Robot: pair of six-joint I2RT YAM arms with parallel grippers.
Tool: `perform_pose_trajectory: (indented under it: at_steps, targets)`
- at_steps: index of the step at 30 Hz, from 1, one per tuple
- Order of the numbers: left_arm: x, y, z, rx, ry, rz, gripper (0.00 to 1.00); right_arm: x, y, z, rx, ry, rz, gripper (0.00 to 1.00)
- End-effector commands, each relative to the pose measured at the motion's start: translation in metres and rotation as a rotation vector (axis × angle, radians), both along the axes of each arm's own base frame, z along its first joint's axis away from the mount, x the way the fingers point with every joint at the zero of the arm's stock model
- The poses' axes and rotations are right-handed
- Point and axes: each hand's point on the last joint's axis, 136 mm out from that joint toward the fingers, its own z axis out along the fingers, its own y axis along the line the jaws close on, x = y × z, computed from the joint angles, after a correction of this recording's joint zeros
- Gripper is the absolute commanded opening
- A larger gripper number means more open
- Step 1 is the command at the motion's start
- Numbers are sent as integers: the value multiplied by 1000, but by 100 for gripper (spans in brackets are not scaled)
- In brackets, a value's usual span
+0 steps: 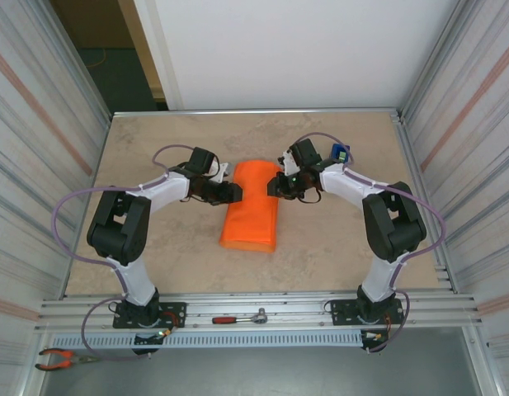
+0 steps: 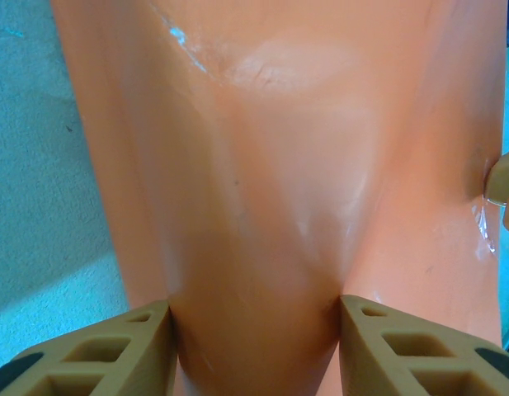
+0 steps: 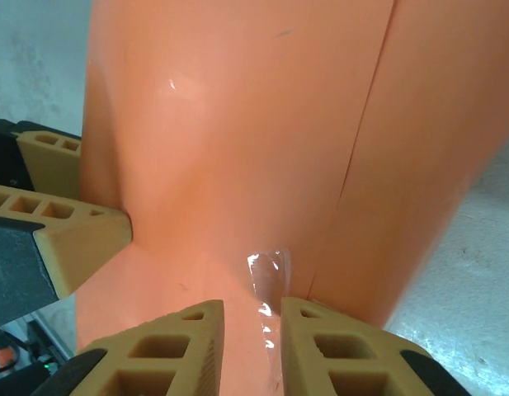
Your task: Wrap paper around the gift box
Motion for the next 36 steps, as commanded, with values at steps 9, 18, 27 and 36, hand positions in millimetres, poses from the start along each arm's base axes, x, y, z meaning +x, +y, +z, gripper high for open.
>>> perform_pose_trajectory:
  at_steps: [9, 18, 27, 36]
  targets:
    - [-55, 37, -73, 269, 221, -6, 48, -3, -19, -7, -149, -32, -21, 26]
    - [-56, 38, -76, 279, 232, -4, 46, 1, -28, 0, -210, -95, -50, 25]
    - [-57, 38, -76, 282, 235, -6, 46, 3, -31, 0, -228, -113, -57, 24]
    - [-57, 38, -76, 283, 235, -6, 46, -8, -32, -10, -245, -96, -40, 22]
